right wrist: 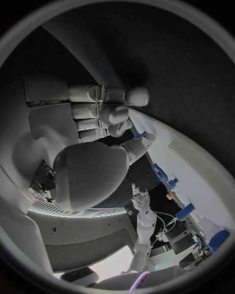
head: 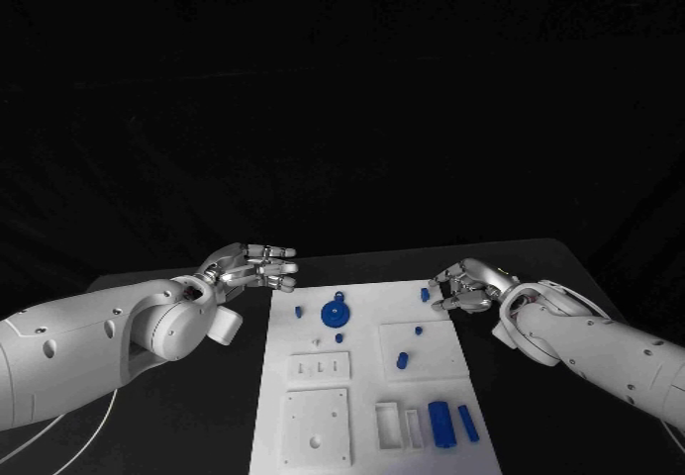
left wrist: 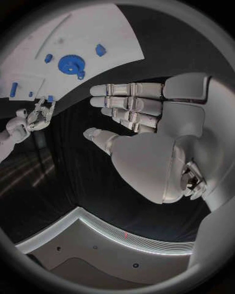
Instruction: Assemble the parts on the task board
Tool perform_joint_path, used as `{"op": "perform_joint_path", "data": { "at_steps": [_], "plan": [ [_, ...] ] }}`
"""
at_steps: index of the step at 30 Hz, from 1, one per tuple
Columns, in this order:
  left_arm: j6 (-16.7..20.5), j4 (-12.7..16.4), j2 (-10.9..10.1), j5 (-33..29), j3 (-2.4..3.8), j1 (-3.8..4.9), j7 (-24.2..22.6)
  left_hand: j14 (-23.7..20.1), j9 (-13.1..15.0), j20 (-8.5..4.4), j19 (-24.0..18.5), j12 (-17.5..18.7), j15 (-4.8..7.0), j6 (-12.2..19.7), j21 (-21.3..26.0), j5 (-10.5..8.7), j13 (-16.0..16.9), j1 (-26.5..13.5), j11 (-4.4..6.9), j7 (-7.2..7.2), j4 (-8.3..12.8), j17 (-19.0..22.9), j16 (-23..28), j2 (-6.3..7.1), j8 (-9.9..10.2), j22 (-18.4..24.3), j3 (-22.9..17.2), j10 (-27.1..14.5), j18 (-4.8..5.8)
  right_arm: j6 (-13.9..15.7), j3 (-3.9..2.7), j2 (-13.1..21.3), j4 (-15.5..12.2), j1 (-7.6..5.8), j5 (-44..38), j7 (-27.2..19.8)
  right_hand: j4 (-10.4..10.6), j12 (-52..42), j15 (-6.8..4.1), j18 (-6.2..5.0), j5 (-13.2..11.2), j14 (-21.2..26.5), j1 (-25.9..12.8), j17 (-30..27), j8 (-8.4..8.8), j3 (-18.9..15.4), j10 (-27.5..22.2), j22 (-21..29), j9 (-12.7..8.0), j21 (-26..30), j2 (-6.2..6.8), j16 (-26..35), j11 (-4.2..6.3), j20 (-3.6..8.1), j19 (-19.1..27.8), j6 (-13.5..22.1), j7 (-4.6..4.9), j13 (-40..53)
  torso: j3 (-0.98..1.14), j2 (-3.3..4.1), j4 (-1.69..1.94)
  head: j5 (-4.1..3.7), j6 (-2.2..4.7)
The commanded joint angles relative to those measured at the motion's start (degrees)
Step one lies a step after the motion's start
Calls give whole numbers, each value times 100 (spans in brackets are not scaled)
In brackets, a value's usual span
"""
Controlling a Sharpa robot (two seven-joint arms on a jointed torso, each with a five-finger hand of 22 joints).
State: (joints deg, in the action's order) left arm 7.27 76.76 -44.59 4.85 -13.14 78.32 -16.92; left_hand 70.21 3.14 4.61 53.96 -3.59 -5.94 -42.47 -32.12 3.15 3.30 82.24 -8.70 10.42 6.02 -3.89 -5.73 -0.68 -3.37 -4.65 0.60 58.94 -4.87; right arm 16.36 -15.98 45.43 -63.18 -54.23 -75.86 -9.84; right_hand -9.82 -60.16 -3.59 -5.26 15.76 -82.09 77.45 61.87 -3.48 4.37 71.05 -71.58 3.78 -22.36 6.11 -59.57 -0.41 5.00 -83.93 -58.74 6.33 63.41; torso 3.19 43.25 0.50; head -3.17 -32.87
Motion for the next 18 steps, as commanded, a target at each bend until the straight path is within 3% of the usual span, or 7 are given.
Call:
{"op": "perform_joint_path", "data": {
  "at_steps": [1,9,18],
  "plan": [
    [-87,5,12,-6,4,0,-92,-13,-3,3,0,13,21,-34,-7,-1,7,0,7,9,21,-6,-18,-45,30,-8,-2,23,-92,-165,2,-52,32,13,12,-105,-31,-48,5,-50,21,29,-35,8,-12,15,-18,-35,-6,23,-69,-13,12,-23,-174,-48,1,12,-2,-6,-6,13,-36],
    [-92,3,21,-5,5,0,-89,-13,-3,4,-15,14,21,-38,-30,-1,7,-7,7,8,30,-5,-17,-55,29,-12,7,21,-91,-134,4,-181,133,22,54,-93,13,-69,-3,-51,0,19,-147,26,-8,144,-9,-86,-9,36,-137,-36,18,-16,-195,-63,0,18,-14,-9,1,4,-51],
    [-91,4,22,-5,5,0,-85,-13,-3,4,-15,14,21,-38,-30,-1,7,-7,7,8,30,-5,-17,-55,29,-12,7,21,-91,-200,21,-293,201,28,74,-88,-5,-94,-4,-47,8,14,-206,42,-8,261,-6,-131,-9,35,-180,-53,23,-12,-208,-105,-7,35,-8,-9,6,12,-70]
  ]
}}
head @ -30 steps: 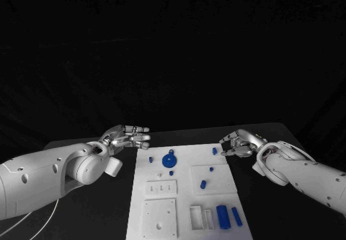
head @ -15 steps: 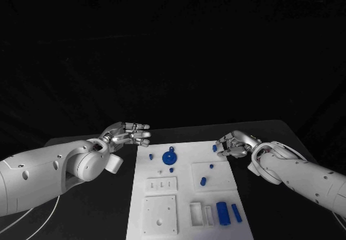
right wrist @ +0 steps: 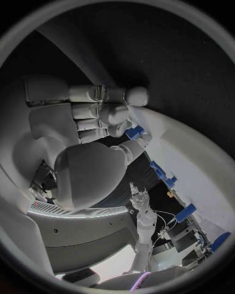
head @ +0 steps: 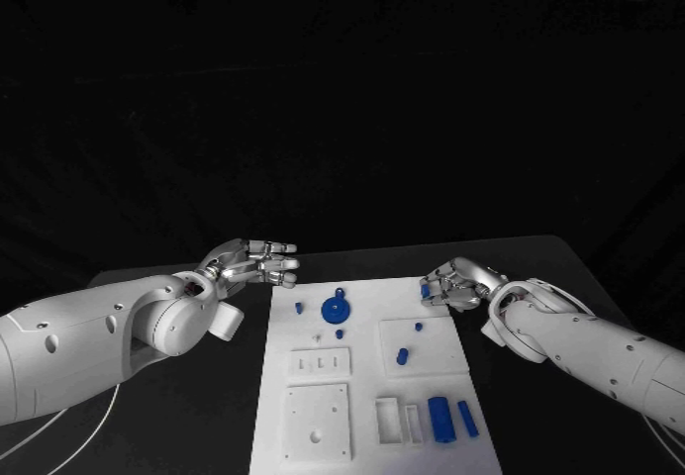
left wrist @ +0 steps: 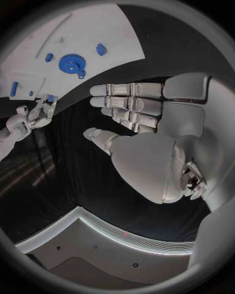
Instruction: Assemble the parts on the task board
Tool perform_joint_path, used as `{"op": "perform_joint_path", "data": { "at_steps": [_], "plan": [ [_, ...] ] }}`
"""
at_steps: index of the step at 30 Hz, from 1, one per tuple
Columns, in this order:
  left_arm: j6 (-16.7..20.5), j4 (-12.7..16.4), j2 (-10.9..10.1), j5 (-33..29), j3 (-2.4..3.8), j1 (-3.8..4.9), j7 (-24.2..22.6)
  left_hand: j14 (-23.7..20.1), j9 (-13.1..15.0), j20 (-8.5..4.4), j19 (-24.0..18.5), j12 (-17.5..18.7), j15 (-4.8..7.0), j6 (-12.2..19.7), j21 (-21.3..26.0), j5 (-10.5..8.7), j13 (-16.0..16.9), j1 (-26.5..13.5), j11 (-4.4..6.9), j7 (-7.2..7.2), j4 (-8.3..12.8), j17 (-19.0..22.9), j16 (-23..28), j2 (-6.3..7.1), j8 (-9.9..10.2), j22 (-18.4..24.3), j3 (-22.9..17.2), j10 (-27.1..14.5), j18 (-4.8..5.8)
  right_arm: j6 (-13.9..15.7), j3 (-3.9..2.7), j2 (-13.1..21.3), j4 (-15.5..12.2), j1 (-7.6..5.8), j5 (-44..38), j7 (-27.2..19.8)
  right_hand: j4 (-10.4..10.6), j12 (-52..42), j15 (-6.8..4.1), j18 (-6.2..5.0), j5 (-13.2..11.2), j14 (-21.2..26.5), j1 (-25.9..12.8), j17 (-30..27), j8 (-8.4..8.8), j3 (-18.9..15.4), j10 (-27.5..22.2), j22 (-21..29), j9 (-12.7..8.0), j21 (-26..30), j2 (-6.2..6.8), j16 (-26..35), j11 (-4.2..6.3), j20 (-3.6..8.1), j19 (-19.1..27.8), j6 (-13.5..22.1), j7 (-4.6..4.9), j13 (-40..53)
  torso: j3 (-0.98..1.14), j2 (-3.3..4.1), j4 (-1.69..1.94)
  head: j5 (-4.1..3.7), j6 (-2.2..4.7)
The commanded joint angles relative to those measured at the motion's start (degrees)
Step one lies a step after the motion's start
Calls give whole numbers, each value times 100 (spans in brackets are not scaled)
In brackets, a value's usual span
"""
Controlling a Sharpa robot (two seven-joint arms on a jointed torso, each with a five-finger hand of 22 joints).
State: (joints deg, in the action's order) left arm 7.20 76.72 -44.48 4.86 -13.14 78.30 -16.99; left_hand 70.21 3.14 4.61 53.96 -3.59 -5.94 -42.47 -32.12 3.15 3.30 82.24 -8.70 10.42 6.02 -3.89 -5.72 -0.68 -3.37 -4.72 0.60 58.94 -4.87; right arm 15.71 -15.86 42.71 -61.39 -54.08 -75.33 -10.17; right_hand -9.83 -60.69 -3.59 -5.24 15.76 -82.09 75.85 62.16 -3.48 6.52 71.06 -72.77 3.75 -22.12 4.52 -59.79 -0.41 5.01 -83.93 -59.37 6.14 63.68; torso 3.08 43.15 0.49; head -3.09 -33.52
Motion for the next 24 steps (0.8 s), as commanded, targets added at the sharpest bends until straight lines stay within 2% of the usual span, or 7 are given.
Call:
{"op": "perform_joint_path", "data": {
  "at_steps": [1,6,10,15,17,18,24],
  "plan": [
    [-84,8,10,-5,4,2,-77,-13,-3,4,-15,14,21,-38,-30,-1,7,-7,7,8,30,-5,-17,-55,29,-5,7,21,-91,-134,9,-28,30,14,21,-56,-6,-46,-6,-47,-1,12,-64,15,-5,72,-5,-20,-7,16,-34,-33,26,-15,-205,-63,12,12,3,-1,6,5,-7],
    [-84,5,8,-5,4,2,-72,-13,-3,4,-15,14,21,-38,-30,-1,7,-7,7,8,30,-5,-17,-55,29,-5,7,21,-91,-100,12,-45,84,17,26,-52,-32,-63,-18,-38,-98,4,-143,25,-6,299,7,-62,-6,13,-93,-43,41,-4,-217,-168,-10,26,-3,-6,-4,9,-17],
    [-90,-2,12,-4,4,2,-67,-13,-3,4,-15,14,21,-38,-30,-1,7,-7,7,8,30,-5,-17,-55,29,-5,7,21,-91,-82,13,-48,123,18,35,-44,-71,-62,-25,-30,-192,1,-194,27,-2,555,4,-86,-7,28,-90,-39,50,5,-218,-214,-17,28,2,-7,-10,11,-9],
    [-89,-8,13,-4,4,2,-60,-13,-3,4,-15,14,21,-38,-30,-1,7,-7,7,8,30,-5,-17,-55,29,-5,7,21,-91,-95,13,-45,135,19,39,-45,-101,-70,-33,-23,-315,-1,-207,36,-7,718,7,-105,-2,35,-101,-46,68,11,-219,-327,-48,39,8,-7,-4,11,-10],
    [-87,-12,13,-4,4,2,-58,-13,-3,4,-15,14,21,-38,-30,-1,7,-7,7,8,30,-5,-17,-55,29,-5,7,21,-91,-96,13,-46,132,19,39,-48,-103,-85,-45,-15,-407,-1,-195,37,-34,765,16,-114,27,27,-137,-44,95,18,-221,-528,-104,52,10,-8,-7,16,-14],
    [-85,-14,14,-4,4,2,-57,-13,-3,4,-15,14,21,-38,-30,-1,7,-7,7,8,30,-5,-17,-55,29,-5,7,21,-91,-95,13,-48,130,19,40,-51,-113,-84,-61,-2,-562,-3,-172,38,-16,829,17,-120,39,26,-178,-43,113,32,-223,-666,-136,55,11,-9,-7,15,-18],
    [-93,-18,19,-3,4,2,-52,-12,-1,3,-27,12,22,-56,-58,-1,7,-6,8,8,38,-6,-20,-72,27,-2,13,33,-93,-60,13,-56,106,19,89,-70,-110,-103,-105,53,-761,-22,-168,62,-27,879,69,-145,103,-8,-268,-63,172,76,-229,-1077,-258,75,12,-8,-8,13,-20]
  ]
}}
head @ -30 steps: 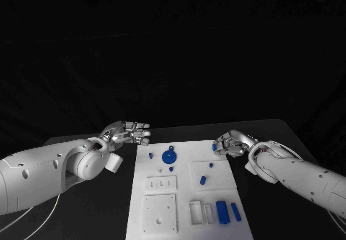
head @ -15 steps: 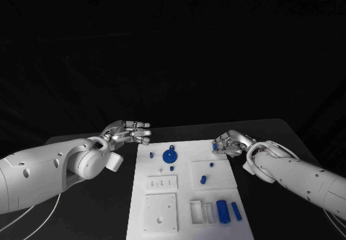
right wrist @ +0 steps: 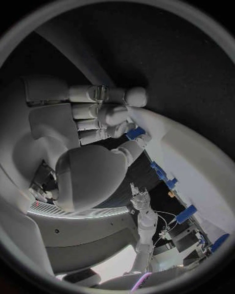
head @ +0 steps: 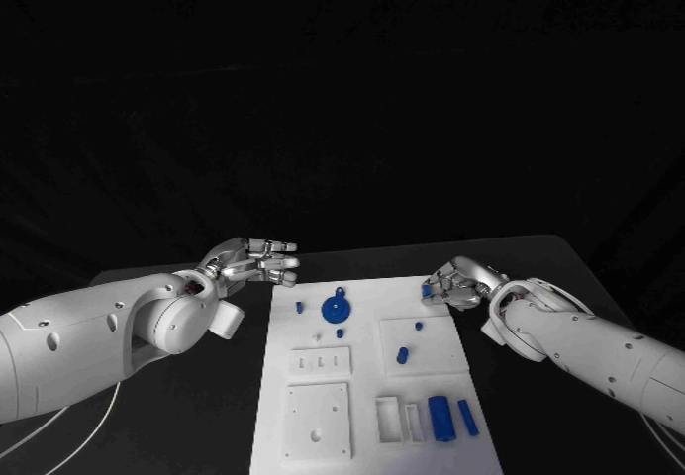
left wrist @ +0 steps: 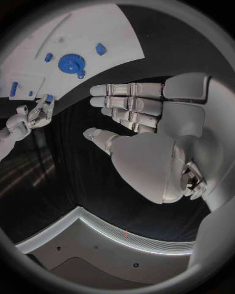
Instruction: Assemble the parts on the task board
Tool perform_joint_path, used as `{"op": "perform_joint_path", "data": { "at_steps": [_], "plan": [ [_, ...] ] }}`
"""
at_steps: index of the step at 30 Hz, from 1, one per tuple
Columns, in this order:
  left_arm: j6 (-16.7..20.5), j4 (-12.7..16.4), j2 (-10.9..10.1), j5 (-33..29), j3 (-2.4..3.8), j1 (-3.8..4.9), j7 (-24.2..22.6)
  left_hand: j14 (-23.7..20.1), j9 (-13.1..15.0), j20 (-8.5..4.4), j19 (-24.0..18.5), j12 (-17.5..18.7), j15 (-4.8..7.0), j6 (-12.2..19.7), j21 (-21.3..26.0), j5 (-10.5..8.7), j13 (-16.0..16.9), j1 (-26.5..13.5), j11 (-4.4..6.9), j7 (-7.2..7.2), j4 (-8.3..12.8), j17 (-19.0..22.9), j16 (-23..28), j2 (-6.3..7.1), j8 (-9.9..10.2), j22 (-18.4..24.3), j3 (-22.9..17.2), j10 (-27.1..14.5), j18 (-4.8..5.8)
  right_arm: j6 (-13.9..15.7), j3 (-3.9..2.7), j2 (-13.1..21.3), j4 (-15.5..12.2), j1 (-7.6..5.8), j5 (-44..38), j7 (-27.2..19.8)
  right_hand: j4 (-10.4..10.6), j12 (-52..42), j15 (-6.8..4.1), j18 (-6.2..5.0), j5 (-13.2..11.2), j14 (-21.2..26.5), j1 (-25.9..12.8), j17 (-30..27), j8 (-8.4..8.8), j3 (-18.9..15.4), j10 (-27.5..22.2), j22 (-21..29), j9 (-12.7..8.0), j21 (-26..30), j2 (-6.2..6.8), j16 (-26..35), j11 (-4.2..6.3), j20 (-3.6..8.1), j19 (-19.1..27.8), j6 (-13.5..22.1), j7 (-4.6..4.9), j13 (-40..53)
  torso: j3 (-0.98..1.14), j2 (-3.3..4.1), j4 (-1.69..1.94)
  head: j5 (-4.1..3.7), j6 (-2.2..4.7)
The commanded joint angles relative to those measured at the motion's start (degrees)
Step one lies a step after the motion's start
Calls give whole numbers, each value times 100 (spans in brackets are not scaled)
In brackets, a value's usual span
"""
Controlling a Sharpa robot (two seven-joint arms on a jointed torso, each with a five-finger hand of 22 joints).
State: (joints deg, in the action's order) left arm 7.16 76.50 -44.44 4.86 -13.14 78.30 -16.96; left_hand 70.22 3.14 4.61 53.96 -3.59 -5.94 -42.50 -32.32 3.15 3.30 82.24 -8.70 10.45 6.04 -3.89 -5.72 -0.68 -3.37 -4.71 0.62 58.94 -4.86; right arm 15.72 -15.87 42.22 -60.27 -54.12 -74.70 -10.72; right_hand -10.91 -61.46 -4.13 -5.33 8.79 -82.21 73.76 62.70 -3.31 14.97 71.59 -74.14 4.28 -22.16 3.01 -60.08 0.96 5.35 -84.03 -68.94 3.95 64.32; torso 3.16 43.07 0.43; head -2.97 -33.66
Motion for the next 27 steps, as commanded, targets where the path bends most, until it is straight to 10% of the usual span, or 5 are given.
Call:
{"op": "perform_joint_path", "data": {
  "at_steps": [1,13,17,23,27],
  "plan": [
    [-93,3,16,-3,5,2,-54,-5,-1,1,-24,13,26,-69,-44,-2,7,-7,12,4,36,-7,-25,-79,26,-4,11,59,-94,-46,15,-9,-14,23,44,-17,-4,-33,-56,70,-87,-16,47,15,-56,32,27,-15,69,-27,-135,-42,45,47,-223,-192,-61,17,3,0,-1,0,-5],
    [-76,4,14,16,5,3,-17,72,5,-33,8,14,65,-192,-112,-2,6,-16,49,-18,43,-14,-78,-115,20,-29,24,193,-90,337,14,-4,-151,23,185,174,39,-40,-116,134,-233,-40,2,99,-32,-226,110,-16,207,-25,-211,-88,122,118,-239,-400,-164,74,-2,-7,-2,12,-2],
    [-33,3,15,126,18,7,104,299,46,-135,136,14,188,-924,-278,-2,7,-116,184,-110,-9,-60,-267,-195,-28,-104,41,633,-69,269,11,57,-367,-1,148,426,62,-32,-127,129,-250,-46,-8,114,-31,-256,114,-5,203,-20,-185,-96,132,129,-246,-395,-168,74,-10,-36,-12,19,10],
    [-570,-94,85,357,99,85,736,1193,83,-587,779,-97,651,-1569,-1151,19,49,-769,592,-354,-635,-822,-1664,-490,-71,-559,183,1729,60,-252,7,84,-799,-245,-193,929,68,-49,-133,129,142,-55,15,167,-32,-460,118,17,189,-89,-197,-114,132,138,-248,-381,-163,125,-35,-113,-30,52,42],
    [-960,-237,226,522,163,208,1418,783,155,-975,858,-606,995,-2035,-2356,51,186,-793,864,-553,-652,-2448,-4166,-362,-2,-1350,220,2492,191,-495,7,29,-1108,-449,-556,1418,132,-54,-122,128,75,-64,6,197,-33,-299,134,31,169,-120,-128,-129,119,125,-249,-328,-135,142,-54,-178,-34,88,57]
  ]
}}
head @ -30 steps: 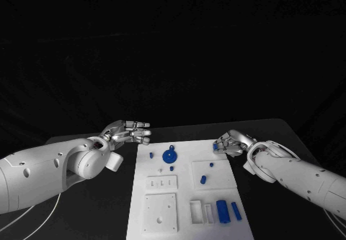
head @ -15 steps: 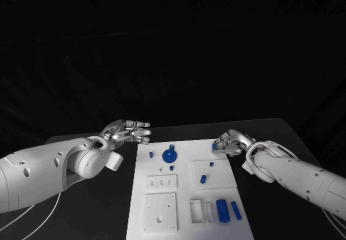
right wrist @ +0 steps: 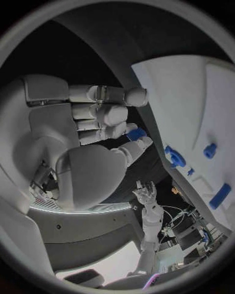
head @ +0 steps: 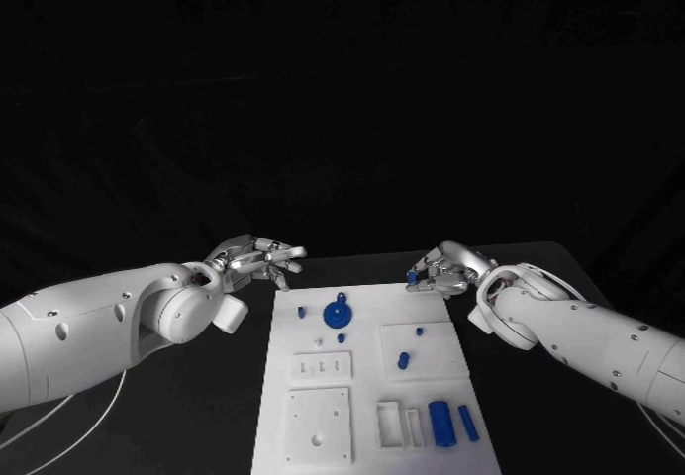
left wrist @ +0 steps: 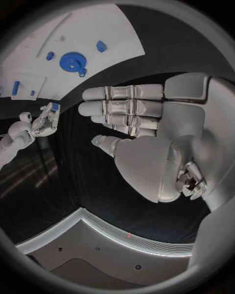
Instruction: Assemble the parts on the task board
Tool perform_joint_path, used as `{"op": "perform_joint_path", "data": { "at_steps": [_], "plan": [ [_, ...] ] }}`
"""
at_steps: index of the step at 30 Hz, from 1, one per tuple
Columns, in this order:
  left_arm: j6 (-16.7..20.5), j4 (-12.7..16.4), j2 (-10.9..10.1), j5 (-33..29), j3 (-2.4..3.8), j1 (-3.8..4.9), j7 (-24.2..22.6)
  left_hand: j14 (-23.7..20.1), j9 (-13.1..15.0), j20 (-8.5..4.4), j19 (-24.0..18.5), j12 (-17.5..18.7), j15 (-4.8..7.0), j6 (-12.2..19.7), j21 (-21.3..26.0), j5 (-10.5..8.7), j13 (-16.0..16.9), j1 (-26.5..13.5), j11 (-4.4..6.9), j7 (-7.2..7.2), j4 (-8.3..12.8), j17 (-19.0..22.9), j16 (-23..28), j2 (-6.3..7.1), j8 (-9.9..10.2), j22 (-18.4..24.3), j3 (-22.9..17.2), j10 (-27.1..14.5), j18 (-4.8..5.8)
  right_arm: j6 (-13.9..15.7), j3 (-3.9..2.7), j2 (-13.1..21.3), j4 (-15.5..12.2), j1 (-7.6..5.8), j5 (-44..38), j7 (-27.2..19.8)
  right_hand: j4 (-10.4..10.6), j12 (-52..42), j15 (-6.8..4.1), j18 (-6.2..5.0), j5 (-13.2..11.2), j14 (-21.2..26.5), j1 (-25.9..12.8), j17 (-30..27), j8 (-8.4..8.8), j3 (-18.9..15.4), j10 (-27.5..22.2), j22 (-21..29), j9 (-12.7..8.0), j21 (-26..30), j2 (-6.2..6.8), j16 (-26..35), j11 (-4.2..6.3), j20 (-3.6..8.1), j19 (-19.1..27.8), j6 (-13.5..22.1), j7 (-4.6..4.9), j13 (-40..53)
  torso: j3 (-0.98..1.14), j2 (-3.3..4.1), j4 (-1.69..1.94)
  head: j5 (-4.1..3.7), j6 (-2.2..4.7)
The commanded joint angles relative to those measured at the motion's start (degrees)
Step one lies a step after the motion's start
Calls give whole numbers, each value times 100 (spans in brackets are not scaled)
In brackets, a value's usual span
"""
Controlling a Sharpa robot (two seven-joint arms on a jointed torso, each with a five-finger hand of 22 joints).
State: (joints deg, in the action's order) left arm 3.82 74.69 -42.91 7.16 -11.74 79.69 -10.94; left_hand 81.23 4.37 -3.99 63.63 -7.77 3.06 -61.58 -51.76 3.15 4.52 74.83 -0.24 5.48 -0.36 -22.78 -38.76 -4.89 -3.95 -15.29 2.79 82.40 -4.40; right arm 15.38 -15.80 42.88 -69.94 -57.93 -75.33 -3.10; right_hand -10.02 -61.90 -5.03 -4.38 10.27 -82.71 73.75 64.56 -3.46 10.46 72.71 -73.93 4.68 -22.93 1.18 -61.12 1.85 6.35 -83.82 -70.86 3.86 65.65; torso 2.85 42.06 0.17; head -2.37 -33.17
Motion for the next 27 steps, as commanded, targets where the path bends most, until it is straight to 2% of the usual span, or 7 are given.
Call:
{"op": "perform_joint_path", "data": {
  "at_steps": [1,3,7,12,14,22,27],
  "plan": [
    [-724,-88,113,354,30,108,995,-377,57,-144,-172,-323,110,-188,-567,25,127,-33,97,-73,12,-737,-1186,39,31,-412,-23,229,136,-500,0,-62,-207,-106,-567,768,84,-7,-29,32,-93,-15,-15,14,-23,261,24,18,128,-48,115,-21,23,18,-267,-141,-114,13,-26,-91,-8,40,8],
    [-909,-147,199,503,41,186,1338,-389,158,-191,-221,-580,167,-374,-823,32,263,-149,158,-153,-26,-954,-1654,68,5,-610,14,292,115,-563,0,-129,-320,-169,-694,978,149,-5,-29,28,-148,-20,-1,26,-17,408,30,29,131,-68,160,-23,35,22,-266,-141,-133,18,-36,-124,-9,65,3],
    [-1109,-238,356,767,49,279,1769,-298,424,-285,-210,-923,265,-677,-1097,1280,468,-224,265,-282,22,-1164,-2159,156,-45,-822,-1,314,104,-601,1,-271,-471,-235,-850,1245,214,41,-25,26,-37,-23,-5,27,-17,593,13,49,135,-70,265,-11,25,19,-265,-116,-125,-11,-37,-161,-5,111,-11],
    [-1054,-364,615,1368,55,336,2408,-273,1206,-355,-243,-1650,337,-878,-1373,858,993,-914,352,-415,-245,-1342,-2739,418,-112,-1108,131,235,82,-579,4,-500,-662,-272,-1003,1538,268,64,-25,17,15,-23,-17,28,-18,753,6,75,142,-73,330,8,23,19,-264,-78,-106,-27,-45,-193,12,128,-17],
    [-928,-402,705,1510,54,344,2580,-283,3080,-373,-247,-2220,354,-457,-1403,872,1468,-1010,362,-417,-425,-1233,-2939,732,-198,-1343,-359,-215,39,-568,8,-576,-700,-277,-1052,1630,284,70,-24,16,23,-26,-17,28,-16,806,5,87,150,-82,353,16,23,18,-264,-72,-102,-31,-48,-195,21,126,-22],
    [-541,-519,923,1726,45,352,2894,-367,5417,-384,-233,-2365,393,-601,-1215,908,1460,-1191,413,-571,-890,-1119,-3127,995,-82,-1623,-539,-164,96,-592,33,-889,-712,-287,-1221,1866,298,75,-27,13,44,-34,-30,39,-17,932,7,104,172,-109,395,18,25,21,-264,-75,-100,-35,-30,-196,8,143,-38],
    [-431,-549,1014,1832,38,348,3001,-384,5526,-379,-229,-2380,374,-615,-1133,865,1447,-1192,406,-555,-980,-1051,-3134,1099,12,-1732,-555,-180,95,-623,57,-1002,-723,-290,-1261,1917,303,81,-27,13,77,-34,-40,40,-18,938,2,113,176,-105,409,22,25,21,-262,-74,-100,-39,-32,-187,4,155,-55]
  ]
}}
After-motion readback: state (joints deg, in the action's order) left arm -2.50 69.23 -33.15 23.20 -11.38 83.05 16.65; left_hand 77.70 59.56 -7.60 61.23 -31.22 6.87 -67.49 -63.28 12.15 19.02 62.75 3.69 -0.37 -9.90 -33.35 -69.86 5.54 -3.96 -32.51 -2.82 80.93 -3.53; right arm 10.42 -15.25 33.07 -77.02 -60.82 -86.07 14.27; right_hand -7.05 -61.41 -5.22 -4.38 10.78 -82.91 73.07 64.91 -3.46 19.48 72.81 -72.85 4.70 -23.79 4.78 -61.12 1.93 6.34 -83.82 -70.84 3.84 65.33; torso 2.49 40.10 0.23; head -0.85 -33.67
